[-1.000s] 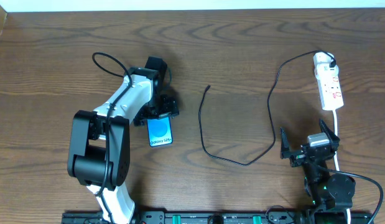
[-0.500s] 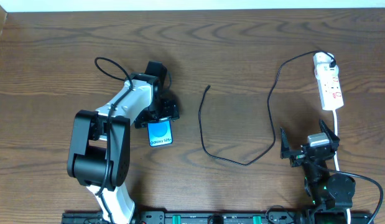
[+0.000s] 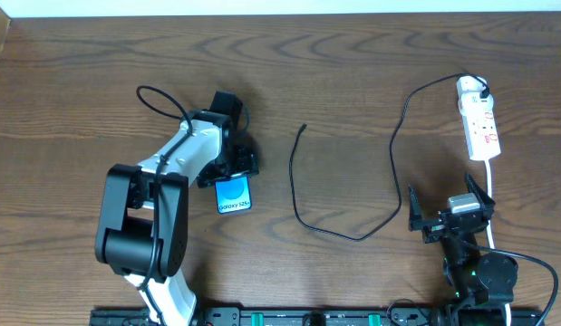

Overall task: Plug charger to phone and switch on socket
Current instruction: 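Close the left gripper on the phone's bottom edge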

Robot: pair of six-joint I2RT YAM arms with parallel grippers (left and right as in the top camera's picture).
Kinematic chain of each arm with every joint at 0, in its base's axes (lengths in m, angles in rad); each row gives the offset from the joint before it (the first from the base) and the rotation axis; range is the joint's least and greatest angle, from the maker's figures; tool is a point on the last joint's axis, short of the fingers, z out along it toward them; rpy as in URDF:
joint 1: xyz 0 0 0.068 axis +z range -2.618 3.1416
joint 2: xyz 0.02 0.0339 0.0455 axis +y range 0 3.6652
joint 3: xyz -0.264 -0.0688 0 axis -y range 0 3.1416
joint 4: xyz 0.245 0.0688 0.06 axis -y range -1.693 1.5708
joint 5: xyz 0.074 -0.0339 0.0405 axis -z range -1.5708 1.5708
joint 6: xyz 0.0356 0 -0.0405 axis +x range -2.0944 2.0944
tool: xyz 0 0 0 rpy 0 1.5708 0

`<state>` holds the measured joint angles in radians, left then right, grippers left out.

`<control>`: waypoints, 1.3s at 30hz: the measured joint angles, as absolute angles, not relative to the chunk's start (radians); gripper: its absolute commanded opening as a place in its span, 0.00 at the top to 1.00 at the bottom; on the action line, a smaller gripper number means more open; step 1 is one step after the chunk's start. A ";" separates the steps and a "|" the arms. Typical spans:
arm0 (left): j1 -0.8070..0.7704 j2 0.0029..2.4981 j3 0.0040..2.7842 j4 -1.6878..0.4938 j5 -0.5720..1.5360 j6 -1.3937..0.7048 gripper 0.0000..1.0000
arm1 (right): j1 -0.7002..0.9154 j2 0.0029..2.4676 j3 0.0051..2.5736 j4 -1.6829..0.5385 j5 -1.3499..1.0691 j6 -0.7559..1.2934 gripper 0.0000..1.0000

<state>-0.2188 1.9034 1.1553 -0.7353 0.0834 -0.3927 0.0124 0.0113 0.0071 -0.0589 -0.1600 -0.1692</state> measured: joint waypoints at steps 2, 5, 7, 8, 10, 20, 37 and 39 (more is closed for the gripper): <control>-0.219 1.902 1.153 -0.735 0.084 -0.395 0.25 | 0.012 0.011 0.007 -0.059 -0.160 -0.169 0.01; -0.219 1.900 1.153 -0.735 0.083 -0.393 0.31 | 0.012 0.011 0.007 -0.059 -0.160 -0.169 0.01; -0.219 1.900 1.153 -0.735 0.084 -0.392 0.32 | 0.012 0.011 0.007 -0.059 -0.160 -0.169 0.01; -0.219 1.900 1.153 -0.735 0.084 -0.392 0.33 | 0.012 0.011 0.007 -0.059 -0.160 -0.169 0.01; -0.219 1.900 1.153 -0.735 0.084 -0.392 0.33 | 0.012 0.011 0.007 -0.059 -0.160 -0.169 0.01; -0.219 1.894 1.155 -0.778 0.093 -0.393 0.33 | 0.012 0.011 0.007 -0.059 -0.160 -0.169 0.01; -0.219 1.798 1.154 -0.804 0.130 -0.396 0.33 | 0.012 0.011 0.007 -0.059 -0.160 -0.169 0.01; -0.219 1.798 1.154 -0.805 0.153 -0.397 0.33 | 0.012 0.011 0.007 -0.059 -0.160 -0.169 0.01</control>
<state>-0.2188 1.7985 1.1542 -0.8047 0.1528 -0.3965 0.0124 0.0113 0.0071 -0.0589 -0.1600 -0.1692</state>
